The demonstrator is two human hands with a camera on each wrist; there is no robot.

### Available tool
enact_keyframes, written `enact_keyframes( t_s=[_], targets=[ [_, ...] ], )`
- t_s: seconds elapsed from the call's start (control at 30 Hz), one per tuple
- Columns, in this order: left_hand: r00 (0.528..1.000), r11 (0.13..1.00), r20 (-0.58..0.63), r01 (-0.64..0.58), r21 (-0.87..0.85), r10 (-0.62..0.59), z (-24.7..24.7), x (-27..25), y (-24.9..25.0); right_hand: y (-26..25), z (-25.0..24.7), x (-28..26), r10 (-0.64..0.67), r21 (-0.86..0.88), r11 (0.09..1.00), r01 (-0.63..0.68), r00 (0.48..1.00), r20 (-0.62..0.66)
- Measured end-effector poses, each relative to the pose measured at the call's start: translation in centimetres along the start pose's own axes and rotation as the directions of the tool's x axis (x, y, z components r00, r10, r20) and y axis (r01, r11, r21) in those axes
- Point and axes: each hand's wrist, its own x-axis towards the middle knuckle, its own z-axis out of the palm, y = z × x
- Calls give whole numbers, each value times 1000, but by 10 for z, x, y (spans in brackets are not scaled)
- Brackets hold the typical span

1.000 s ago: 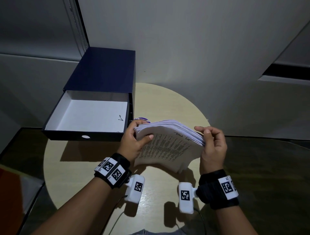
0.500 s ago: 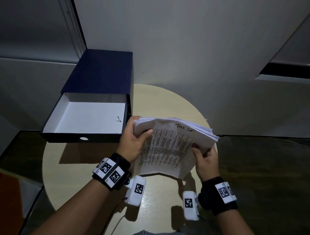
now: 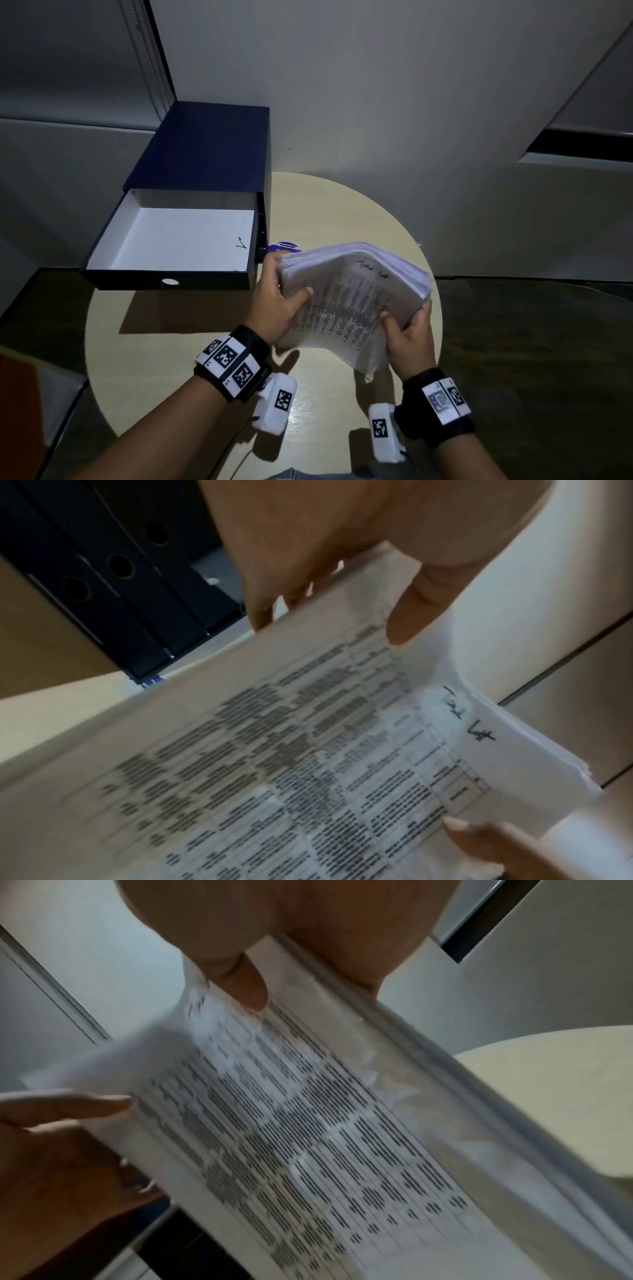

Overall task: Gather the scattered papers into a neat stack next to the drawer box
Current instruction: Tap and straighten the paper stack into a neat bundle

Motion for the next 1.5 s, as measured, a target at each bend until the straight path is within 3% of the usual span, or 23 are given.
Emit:
enact_keyframes(
  t_s=[0.1, 0.2, 0.23, 0.3, 0.33, 0.37, 0.4, 0.5, 0.53, 0.6, 0.67, 0.73, 0.8, 0.83, 0.87, 0.93, 0.97, 1.03, 1.13, 1.3, 1.37, 1.5],
  targets=[
    [1000, 995, -3, -3, 99, 3, -4, -1, -4, 10, -3, 0, 79, -38, 996, -79, 997, -7],
    [990, 955, -31, -121, 272, 134, 1, 4, 8, 4, -7, 5, 34, -202, 979, -42, 999, -43],
    [980, 904, -26, -170, 392, 196, 3, 6, 15, -3, -9, 8, -10, -263, 965, -2, 999, -47],
    [941, 682, 41, -273, 679, 336, 9, 10, 30, -20, -15, 13, -114, -370, 923, 102, 993, -11],
    [918, 571, 100, -321, 756, 384, 12, 11, 38, -31, -20, 17, -173, -425, 889, 171, 984, 34],
    [903, 513, 160, -364, 777, 399, 15, 12, 41, -41, -25, 20, -216, -484, 842, 239, 971, 103],
    [899, 524, 219, -403, 751, 378, 17, 14, 44, -53, -29, 22, -243, -544, 782, 305, 952, 185],
    [923, 783, 348, -336, 524, 163, 17, 20, 37, -76, -34, 27, -277, -674, 546, 497, 867, 414],
    [917, 818, 385, -302, 490, 109, 17, 20, 31, -79, -34, 29, -286, -686, 478, 549, 836, 469],
    [913, 841, 402, -273, 467, 73, 15, 17, 16, -77, -33, 30, -298, -664, 446, 600, 799, 522],
    [943, 893, 329, -186, 410, 45, 10, 9, -1, -64, -34, 31, -334, -637, 501, 586, 810, 482],
    [979, 933, 204, -84, 350, 12, 6, -2, -14, -44, -41, 32, -373, -685, 536, 492, 867, 330],
    [994, 961, 86, 37, 276, -62, 2, -13, -20, -22, -52, 30, -304, -764, 582, 279, 946, 114],
    [992, 974, 48, 108, 199, -120, 0, -19, -20, -6, -59, 29, -228, -745, 649, 153, 974, 1],
    [985, 979, 28, 166, 115, -170, -4, -24, -21, 5, -67, 26, -123, -661, 750, 28, 988, -98],
    [974, 974, 0, 225, -1, -225, -13, -31, -25, 29, -78, 24, 183, -283, 930, -236, 962, -202],
    [970, 969, -6, 244, -42, -244, -17, -34, -27, 38, -80, 22, 331, -90, 933, -349, 928, -171],
    [962, 957, 2, 270, -110, -271, -23, -40, -30, 52, -79, 19, 460, 137, 880, -455, 888, -9],
    [963, 950, 13, 266, -162, -268, -30, -47, -35, 40, -75, 15, 455, 178, 863, -472, 881, 131],
    [979, 977, -21, 202, -66, -204, -45, -56, -50, 40, -72, 7, 310, 136, 935, -328, 941, 139],
    [988, 987, -48, 149, 59, -146, -46, -65, -58, 50, -69, -1, 284, 79, 950, -301, 943, 174],
    [948, 954, -179, 282, 98, -262, -35, -87, -85, 66, -61, -15, 195, -55, 981, -188, 956, 217]
  ],
)
